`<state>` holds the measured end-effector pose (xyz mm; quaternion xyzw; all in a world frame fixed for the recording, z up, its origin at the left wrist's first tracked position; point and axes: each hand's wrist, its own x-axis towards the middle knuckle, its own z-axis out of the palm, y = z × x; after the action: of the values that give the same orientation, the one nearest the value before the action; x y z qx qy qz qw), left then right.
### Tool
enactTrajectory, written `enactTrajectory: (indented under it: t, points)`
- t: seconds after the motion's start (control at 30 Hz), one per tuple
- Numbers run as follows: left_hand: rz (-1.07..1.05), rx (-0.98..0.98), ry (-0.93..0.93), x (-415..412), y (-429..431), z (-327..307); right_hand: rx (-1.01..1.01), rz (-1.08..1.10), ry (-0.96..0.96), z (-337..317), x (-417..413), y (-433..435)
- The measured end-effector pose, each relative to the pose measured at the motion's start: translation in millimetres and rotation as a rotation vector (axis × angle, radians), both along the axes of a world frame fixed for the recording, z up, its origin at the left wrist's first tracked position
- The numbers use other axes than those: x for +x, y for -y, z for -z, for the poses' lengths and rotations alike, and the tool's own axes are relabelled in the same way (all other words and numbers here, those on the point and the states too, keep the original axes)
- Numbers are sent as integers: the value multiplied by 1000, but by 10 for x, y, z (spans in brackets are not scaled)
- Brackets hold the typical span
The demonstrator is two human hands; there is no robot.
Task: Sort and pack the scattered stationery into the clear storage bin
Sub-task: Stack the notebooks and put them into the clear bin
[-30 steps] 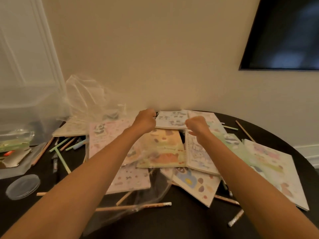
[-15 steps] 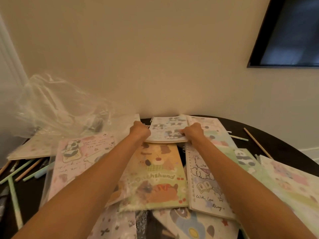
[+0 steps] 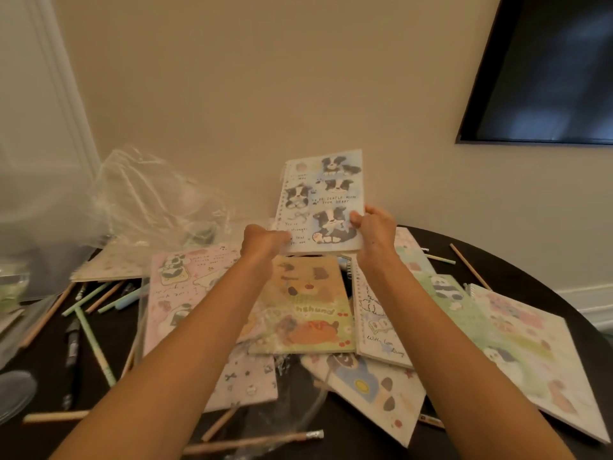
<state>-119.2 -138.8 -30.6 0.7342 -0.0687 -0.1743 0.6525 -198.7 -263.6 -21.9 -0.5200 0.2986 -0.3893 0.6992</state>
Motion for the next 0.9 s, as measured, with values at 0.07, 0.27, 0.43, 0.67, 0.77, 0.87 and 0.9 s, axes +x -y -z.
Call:
enactTrajectory:
  t: [0.07,0.27,0.43,0.67,0.77,0.87,0.9]
  points:
    - [-61,-139,-15,-139,-171,-49,72,4,60,-38,-87,-190]
    - [-228,-500,-159,-550,-724,-112,231,-24,201,-8,-360,-802]
    - [-222,-652,-141,-915,-979,-54,244,-208,205,109,-580,-1369]
    - [-80,-584,-149,-807,-1626,83,416,-323,297,293,-917,-1314]
    - [-27,-455,-167,-704,-1821,55,398,-364,216,308,-1019,-1211]
    - [84,-270,-117,-582,-1923,-18,229,-478,28,258,-1116,-1166]
    - [121,-204,-84,-544,-1924,-49,142,-517,-55,234,-1133,-1172]
